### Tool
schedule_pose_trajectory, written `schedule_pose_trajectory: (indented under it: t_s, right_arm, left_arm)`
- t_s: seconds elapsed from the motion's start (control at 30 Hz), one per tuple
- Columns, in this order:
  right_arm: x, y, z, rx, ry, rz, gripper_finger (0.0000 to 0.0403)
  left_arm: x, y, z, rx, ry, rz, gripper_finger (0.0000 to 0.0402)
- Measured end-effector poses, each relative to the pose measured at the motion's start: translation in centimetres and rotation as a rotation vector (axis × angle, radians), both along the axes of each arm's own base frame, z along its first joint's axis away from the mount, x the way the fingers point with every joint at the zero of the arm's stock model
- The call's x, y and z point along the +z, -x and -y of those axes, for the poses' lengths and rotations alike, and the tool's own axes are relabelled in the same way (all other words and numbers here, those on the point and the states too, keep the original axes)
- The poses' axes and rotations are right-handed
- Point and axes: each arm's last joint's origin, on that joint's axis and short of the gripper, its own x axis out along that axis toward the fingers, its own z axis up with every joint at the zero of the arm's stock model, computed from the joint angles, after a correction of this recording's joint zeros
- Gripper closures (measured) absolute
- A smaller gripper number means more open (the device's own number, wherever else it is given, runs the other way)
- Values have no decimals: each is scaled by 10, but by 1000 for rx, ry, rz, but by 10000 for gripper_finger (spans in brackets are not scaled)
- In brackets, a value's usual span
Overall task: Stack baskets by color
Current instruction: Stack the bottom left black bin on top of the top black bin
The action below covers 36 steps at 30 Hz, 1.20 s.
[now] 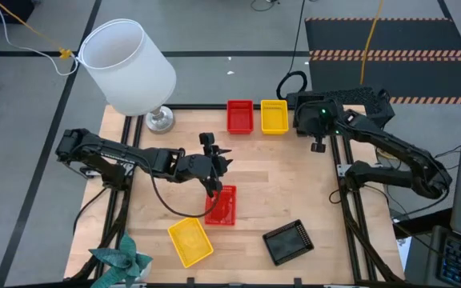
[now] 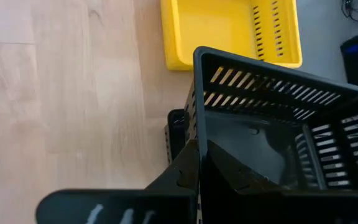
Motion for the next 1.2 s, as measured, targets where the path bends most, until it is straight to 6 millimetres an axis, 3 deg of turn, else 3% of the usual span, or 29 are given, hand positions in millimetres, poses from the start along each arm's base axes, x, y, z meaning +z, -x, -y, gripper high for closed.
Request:
schedule_pose_trajectory:
  t_s: [0.27,0.57,1.2]
  right_arm:
    - [-4,-2,3,78,20,-60,397]
    - [-10,-1,10,22,-1,-93,397]
    - [-13,0,10,52,-15,-114,386]
  left_arm:
    - [3,-2,0,-36,-60,3,254]
    - [7,-4,1,-64,-108,18,254]
    - [7,-5,-2,-108,-61,25,254]
